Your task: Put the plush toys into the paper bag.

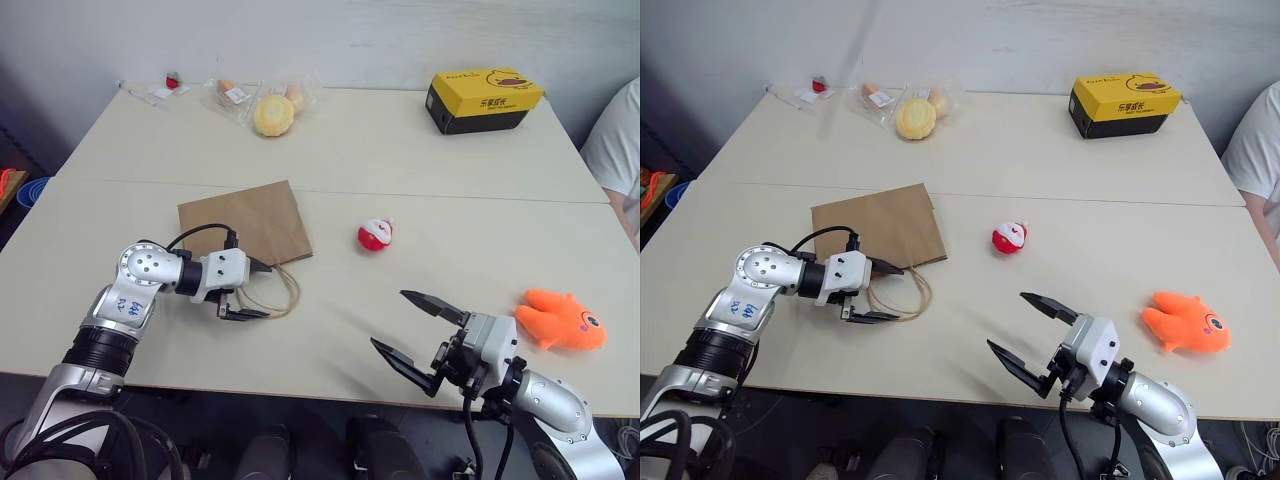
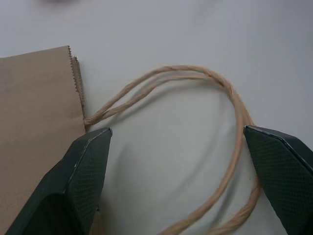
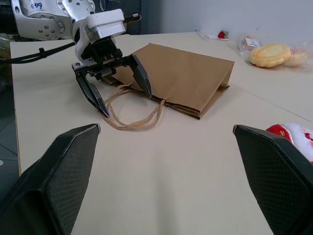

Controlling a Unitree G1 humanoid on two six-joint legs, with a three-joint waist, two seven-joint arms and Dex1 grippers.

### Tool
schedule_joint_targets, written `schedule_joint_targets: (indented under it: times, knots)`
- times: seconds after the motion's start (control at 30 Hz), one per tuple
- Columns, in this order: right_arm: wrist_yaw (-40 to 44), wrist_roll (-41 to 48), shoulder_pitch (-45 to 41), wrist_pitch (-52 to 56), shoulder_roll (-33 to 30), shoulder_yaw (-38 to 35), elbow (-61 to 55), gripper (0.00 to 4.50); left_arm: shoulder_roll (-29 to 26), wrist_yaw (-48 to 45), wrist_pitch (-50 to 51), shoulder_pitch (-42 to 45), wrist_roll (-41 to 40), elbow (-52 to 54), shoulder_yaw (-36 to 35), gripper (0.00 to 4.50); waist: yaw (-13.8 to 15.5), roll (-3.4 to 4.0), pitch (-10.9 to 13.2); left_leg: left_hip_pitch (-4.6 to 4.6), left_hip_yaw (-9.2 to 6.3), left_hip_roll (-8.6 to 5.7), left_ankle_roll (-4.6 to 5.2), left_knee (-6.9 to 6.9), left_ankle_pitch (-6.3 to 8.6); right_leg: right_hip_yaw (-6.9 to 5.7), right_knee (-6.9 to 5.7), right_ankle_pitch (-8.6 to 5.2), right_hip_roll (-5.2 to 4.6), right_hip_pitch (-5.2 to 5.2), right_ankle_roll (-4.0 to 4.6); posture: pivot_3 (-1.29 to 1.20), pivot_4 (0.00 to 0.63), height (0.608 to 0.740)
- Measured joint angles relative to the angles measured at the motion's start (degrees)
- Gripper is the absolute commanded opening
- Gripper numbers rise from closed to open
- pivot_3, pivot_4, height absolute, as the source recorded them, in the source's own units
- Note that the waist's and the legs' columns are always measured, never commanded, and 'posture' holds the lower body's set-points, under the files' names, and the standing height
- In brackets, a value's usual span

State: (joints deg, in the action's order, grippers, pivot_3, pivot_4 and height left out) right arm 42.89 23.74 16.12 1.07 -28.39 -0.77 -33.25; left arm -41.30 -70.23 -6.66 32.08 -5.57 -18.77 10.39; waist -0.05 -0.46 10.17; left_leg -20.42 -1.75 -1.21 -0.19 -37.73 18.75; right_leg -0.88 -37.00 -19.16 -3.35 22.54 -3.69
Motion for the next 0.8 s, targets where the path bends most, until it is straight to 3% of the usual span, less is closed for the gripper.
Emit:
schedule_joint_targets:
  times: [0.3,0.4,0.57,0.8]
  knots:
    - [0.1,-0.4,-1.1,-0.3,0.0,0.0,1.5,4.46,0.0,0.9,-3.3,0.0,2.0,-1.5,-0.4,4.5,0.0,0.0,0.0,0.0,0.0,0.0,0.0,-0.01,0.0,0.0,0.0,0.0,0.0,0.0,0.0,0.0,0.15,0.74]
    - [0.1,-0.4,-1.2,-0.6,0.0,0.0,1.9,4.5,0.3,1.4,-4.5,0.0,2.7,-2.3,-0.3,3.93,0.0,0.0,0.0,0.0,0.0,-0.01,0.01,-0.02,0.0,0.0,0.0,0.0,0.0,-0.01,0.0,0.0,0.15,0.74]
    - [0.2,-0.4,-1.6,-1.0,0.0,0.0,1.9,4.5,1.4,1.6,-5.3,0.0,2.3,-2.4,-0.4,2.3,0.1,0.0,0.0,-0.01,0.0,-0.01,0.01,-0.04,0.0,-0.01,-0.02,0.0,0.0,-0.01,0.0,0.0,0.15,0.74]
    - [0.2,-0.4,-1.6,-1.0,-0.3,-1.4,2.6,4.5,3.0,-2.0,4.0,0.3,-9.1,3.6,-4.8,0.05,0.0,0.0,0.0,-0.03,0.0,0.01,0.0,-0.08,0.0,-0.01,-0.03,0.0,0.0,0.0,0.0,0.0,0.15,0.74]
